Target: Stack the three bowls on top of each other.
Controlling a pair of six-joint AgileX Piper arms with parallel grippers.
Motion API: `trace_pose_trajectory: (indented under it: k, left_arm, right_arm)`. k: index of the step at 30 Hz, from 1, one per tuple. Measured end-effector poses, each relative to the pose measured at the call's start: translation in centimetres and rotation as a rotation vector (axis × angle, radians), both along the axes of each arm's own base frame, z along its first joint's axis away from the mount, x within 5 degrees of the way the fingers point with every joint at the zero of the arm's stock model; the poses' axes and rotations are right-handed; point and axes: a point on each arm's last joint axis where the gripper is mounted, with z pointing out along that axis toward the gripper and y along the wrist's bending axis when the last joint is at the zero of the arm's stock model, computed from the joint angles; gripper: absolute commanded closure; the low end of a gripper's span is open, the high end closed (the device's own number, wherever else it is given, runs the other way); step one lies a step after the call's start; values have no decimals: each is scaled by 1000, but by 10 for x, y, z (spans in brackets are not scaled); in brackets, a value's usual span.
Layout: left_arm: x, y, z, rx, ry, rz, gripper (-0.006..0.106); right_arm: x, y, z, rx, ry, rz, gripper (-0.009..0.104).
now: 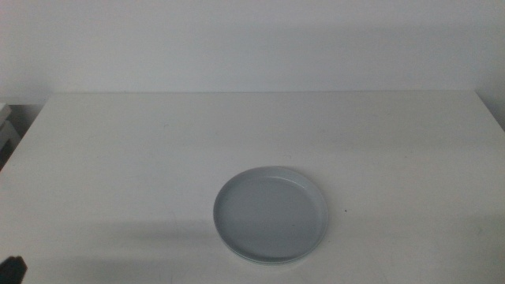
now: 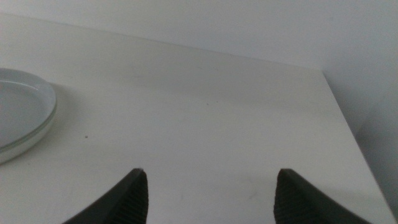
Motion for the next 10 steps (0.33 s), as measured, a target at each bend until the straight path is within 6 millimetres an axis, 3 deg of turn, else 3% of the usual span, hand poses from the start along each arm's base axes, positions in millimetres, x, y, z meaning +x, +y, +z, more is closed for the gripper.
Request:
trace_pose_trajectory:
  k: [5,10]
  left_arm:
    - [0,0,-6,2,-7,7,105]
    - [0,1,-4,1,-30,12,105]
  right_arm:
    - [1,-1,-20,13,39,-20,41]
    - [1,-1,-21,20,45,-29,41]
